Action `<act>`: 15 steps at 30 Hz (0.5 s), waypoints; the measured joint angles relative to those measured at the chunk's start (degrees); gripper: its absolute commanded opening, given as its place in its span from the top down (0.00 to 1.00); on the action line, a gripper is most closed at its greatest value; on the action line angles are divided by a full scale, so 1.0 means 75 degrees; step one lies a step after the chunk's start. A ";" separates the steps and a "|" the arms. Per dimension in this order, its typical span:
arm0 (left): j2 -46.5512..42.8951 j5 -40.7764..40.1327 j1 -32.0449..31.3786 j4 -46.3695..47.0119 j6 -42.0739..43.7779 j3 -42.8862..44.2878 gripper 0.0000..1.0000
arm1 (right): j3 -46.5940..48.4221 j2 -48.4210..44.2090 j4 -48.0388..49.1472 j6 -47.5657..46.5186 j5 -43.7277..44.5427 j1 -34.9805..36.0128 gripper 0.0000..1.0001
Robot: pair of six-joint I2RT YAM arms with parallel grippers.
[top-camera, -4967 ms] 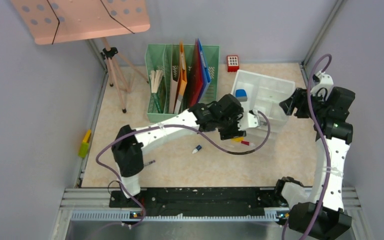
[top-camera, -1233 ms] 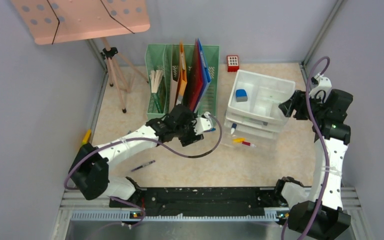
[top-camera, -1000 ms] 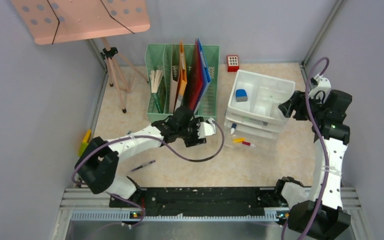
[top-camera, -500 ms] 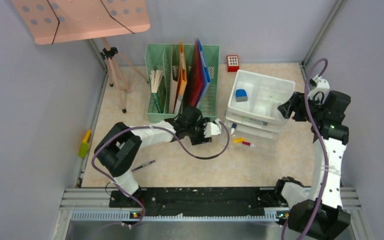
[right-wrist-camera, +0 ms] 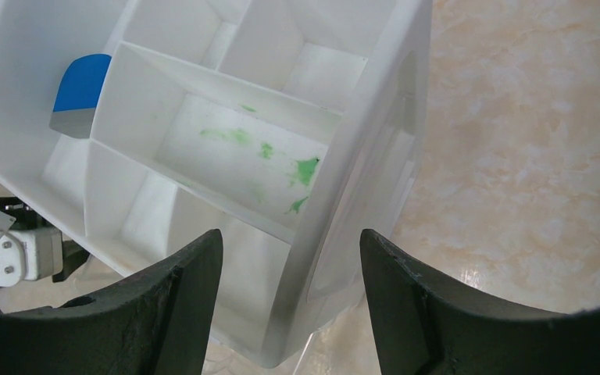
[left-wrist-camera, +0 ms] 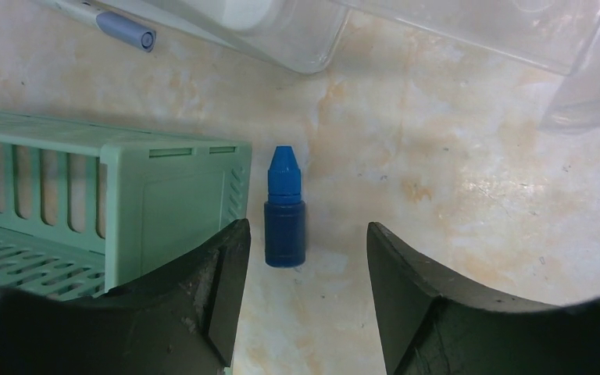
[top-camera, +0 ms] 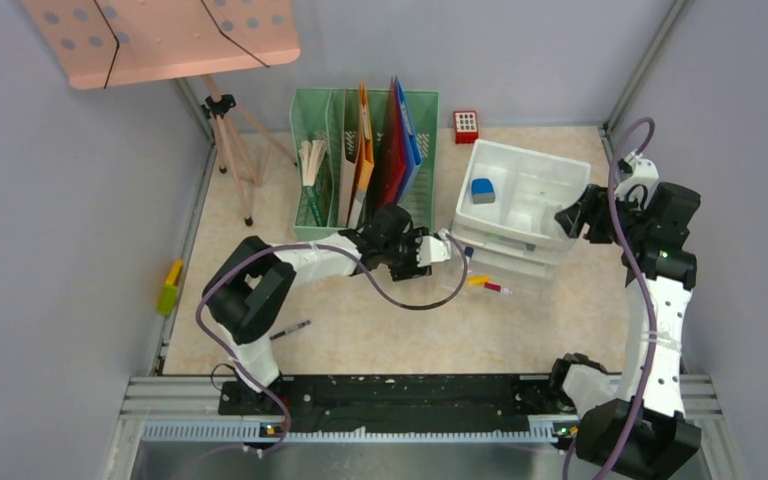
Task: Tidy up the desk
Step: Pick up the stationery from the center of the board.
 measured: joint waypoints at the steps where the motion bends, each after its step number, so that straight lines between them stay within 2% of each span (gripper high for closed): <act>1: 0.0070 0.0000 0.0000 -0.0029 0.0000 0.0073 0.38 | 0.0000 0.0000 0.0003 0.0000 0.0000 0.0000 0.35; 9: 0.0574 -0.0006 0.0000 -0.0443 -0.0038 0.0664 0.40 | 0.0000 -0.0032 0.0006 -0.0003 0.0000 0.0000 0.35; 15: 0.0679 -0.0006 0.0000 -0.0609 -0.0111 0.0688 0.45 | 0.0000 -0.0038 0.0006 -0.0015 0.0000 0.0000 0.35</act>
